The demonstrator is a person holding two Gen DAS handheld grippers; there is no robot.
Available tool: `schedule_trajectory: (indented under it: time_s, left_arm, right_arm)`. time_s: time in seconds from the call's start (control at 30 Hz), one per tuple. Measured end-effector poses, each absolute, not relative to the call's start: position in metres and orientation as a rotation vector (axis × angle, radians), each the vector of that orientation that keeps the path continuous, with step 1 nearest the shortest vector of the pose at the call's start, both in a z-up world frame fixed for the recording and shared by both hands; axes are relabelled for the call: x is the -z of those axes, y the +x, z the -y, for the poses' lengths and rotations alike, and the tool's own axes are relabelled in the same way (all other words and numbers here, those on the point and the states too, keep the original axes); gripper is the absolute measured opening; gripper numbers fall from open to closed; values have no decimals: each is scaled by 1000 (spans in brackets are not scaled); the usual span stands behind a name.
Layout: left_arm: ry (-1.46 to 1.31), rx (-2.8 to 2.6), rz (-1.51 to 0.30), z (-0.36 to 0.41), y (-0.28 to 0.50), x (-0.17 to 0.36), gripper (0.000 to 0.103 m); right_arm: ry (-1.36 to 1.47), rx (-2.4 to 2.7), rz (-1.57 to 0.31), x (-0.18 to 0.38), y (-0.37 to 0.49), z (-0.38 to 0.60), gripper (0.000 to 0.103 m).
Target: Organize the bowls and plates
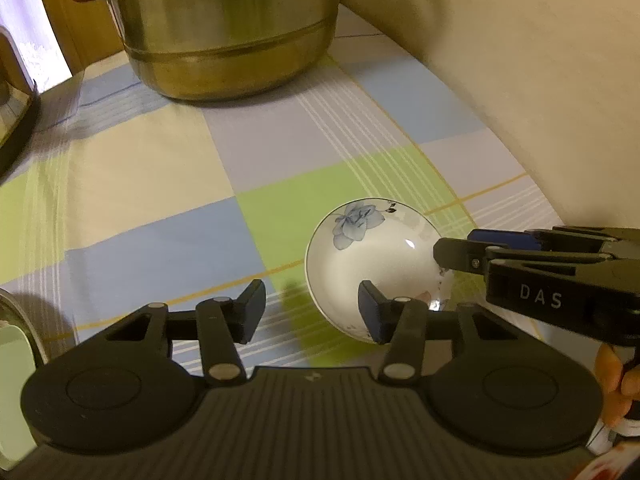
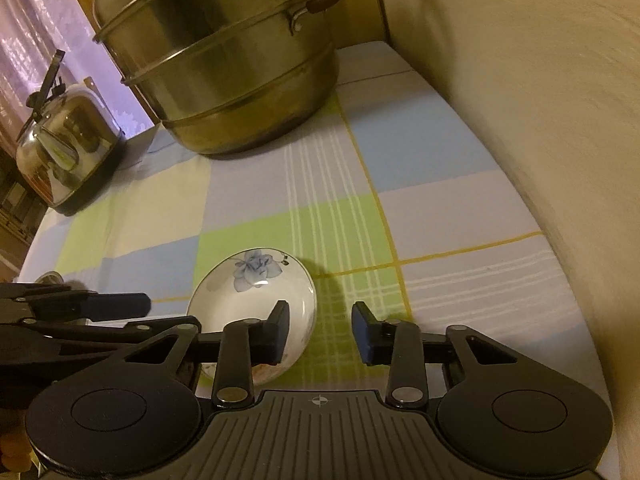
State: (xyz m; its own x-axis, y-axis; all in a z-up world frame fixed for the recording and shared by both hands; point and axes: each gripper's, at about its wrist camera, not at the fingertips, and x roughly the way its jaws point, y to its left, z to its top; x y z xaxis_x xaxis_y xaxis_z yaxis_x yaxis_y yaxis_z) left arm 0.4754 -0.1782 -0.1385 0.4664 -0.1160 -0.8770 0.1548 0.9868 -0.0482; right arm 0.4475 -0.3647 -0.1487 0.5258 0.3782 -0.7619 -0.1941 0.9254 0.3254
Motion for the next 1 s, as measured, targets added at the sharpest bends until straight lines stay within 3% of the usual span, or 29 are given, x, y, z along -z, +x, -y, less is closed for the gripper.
schedule_trajectory:
  time_s: [0.43, 0.6, 0.8, 1.0]
  left_arm:
    - [16, 172, -1094, 176, 485, 151, 30]
    - [0, 189, -1102, 177, 486, 153, 18]
    - [7, 190, -1102, 179, 487, 154, 10]
    - [-5, 200, -1093, 177, 486, 152, 9]
  right_arm:
    - [198, -354, -984, 161, 456, 358, 15]
    - [201, -358, -990, 162, 457, 357, 8]
    - [194, -353, -991, 162, 457, 355, 6]
    - [186, -346, -996, 161, 456, 354, 6]
